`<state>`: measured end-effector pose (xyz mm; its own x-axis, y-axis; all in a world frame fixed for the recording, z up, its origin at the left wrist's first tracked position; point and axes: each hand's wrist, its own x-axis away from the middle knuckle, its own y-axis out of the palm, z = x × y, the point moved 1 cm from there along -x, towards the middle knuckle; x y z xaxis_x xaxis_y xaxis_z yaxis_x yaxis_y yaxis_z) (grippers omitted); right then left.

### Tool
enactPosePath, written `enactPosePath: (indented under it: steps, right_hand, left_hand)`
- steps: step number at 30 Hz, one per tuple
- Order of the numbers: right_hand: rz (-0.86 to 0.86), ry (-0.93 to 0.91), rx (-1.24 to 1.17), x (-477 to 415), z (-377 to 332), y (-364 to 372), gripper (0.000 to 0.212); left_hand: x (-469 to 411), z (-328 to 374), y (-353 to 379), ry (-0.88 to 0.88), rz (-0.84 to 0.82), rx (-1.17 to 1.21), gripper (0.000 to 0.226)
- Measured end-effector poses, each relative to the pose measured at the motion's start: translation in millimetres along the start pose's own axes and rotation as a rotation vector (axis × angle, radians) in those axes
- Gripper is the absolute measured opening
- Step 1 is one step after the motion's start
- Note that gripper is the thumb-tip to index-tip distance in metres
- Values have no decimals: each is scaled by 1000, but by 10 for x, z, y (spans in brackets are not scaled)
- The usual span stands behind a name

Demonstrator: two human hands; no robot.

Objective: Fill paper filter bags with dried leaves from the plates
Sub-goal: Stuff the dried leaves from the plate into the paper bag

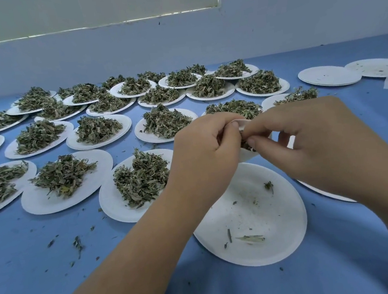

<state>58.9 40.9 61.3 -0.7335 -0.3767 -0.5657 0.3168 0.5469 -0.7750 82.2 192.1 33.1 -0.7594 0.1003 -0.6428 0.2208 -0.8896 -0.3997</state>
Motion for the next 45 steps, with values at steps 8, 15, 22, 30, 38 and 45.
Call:
enactPosePath:
  steps: [8, 15, 22, 30, 38, 45]
  right_hand:
    - [20, 147, -303, 14, 36, -152, 19]
    - [-476, 241, -153, 6, 146, -147, 14]
    - [-754, 295, 222, 57, 196, 120, 8]
    - [-748, 271, 250, 46, 194, 190, 14]
    - [-776, 220, 318, 65, 152, 172, 17]
    - [-780, 202, 220, 99, 154, 150, 9]
  left_hand:
    - [-36, -57, -78, -149, 44, 100, 23]
    - [-71, -82, -132, -156, 82, 106, 28]
    - [-58, -96, -105, -139, 76, 80, 25]
    - [-45, -100, -100, -125, 70, 60, 23]
    - [-44, -133, -98, -138, 72, 54, 23]
    - [-46, -144, -97, -125, 67, 49, 23]
